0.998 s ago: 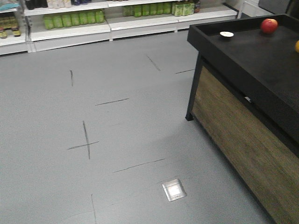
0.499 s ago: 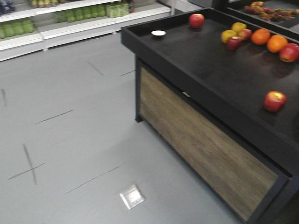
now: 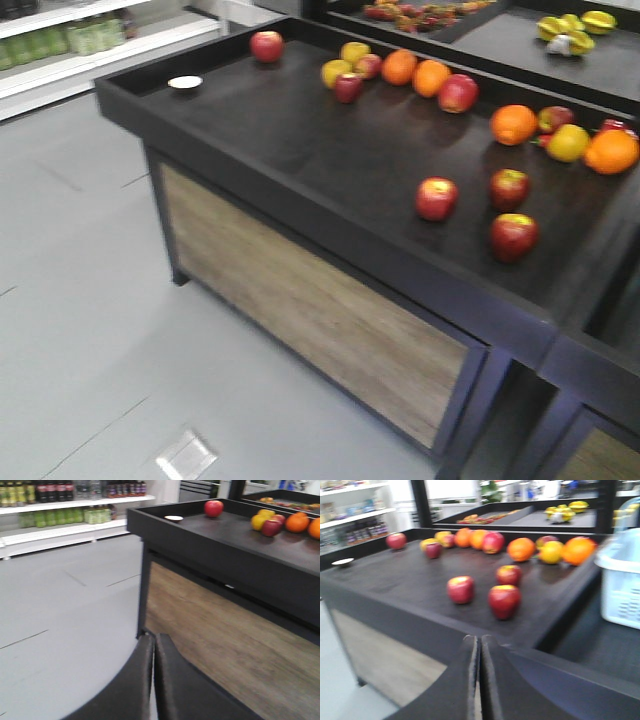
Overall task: Pick three apples into basket with both arms
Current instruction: 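Turn the base and approach the light-blue basket on the table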
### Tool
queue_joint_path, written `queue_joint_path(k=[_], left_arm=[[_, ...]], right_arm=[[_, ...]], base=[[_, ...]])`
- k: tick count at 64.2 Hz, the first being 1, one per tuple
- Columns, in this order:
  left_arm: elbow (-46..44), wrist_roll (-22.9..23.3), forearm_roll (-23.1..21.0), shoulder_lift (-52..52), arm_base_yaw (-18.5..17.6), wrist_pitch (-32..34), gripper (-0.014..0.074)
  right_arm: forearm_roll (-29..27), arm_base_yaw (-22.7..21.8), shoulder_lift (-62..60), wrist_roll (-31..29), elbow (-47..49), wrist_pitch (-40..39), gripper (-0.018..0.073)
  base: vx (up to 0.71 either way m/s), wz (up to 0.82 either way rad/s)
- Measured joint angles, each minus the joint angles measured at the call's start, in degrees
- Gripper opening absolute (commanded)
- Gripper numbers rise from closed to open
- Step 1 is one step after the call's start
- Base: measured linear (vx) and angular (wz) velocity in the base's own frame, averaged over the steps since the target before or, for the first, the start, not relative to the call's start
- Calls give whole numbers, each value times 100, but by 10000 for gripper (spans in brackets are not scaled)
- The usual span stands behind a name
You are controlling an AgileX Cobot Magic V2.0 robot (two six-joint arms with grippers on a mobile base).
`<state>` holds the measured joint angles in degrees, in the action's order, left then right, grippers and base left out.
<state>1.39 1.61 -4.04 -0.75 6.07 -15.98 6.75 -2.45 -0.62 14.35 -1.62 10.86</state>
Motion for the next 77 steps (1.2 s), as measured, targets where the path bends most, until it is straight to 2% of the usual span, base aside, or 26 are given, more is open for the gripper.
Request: queue_joint_path(k=[37,77], left_arm=[[0,0,0,0,0,0,-6],[0,0,0,0,0,0,-6]], right_arm=[[0,0,0,0,0,0,-1],[0,0,0,0,0,0,-1]], base=[[5,-56],[4,-20]])
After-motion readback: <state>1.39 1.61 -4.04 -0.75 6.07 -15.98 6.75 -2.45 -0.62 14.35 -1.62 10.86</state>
